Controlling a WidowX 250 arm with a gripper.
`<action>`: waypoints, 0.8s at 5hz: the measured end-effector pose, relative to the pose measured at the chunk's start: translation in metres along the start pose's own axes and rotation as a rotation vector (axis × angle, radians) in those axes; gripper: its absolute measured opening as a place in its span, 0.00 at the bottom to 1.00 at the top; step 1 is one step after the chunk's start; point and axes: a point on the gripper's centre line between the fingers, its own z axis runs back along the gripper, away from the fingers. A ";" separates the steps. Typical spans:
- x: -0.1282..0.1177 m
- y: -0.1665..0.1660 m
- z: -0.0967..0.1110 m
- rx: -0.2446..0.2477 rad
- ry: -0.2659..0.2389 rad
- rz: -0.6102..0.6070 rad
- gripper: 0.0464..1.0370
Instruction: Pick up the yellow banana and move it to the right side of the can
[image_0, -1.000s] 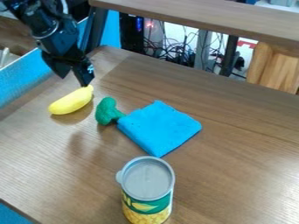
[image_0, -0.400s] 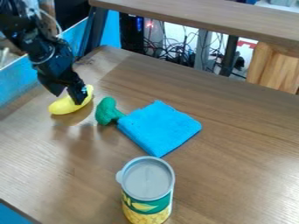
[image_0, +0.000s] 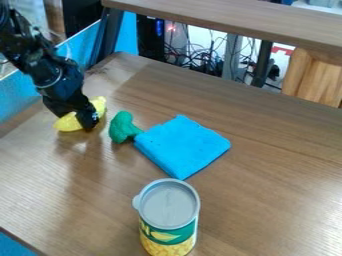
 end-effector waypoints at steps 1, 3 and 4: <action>-0.010 0.004 -0.002 0.009 0.002 0.029 0.63; 0.004 -0.003 0.036 0.016 -0.094 0.028 0.57; 0.027 -0.018 0.082 0.014 -0.198 0.007 0.57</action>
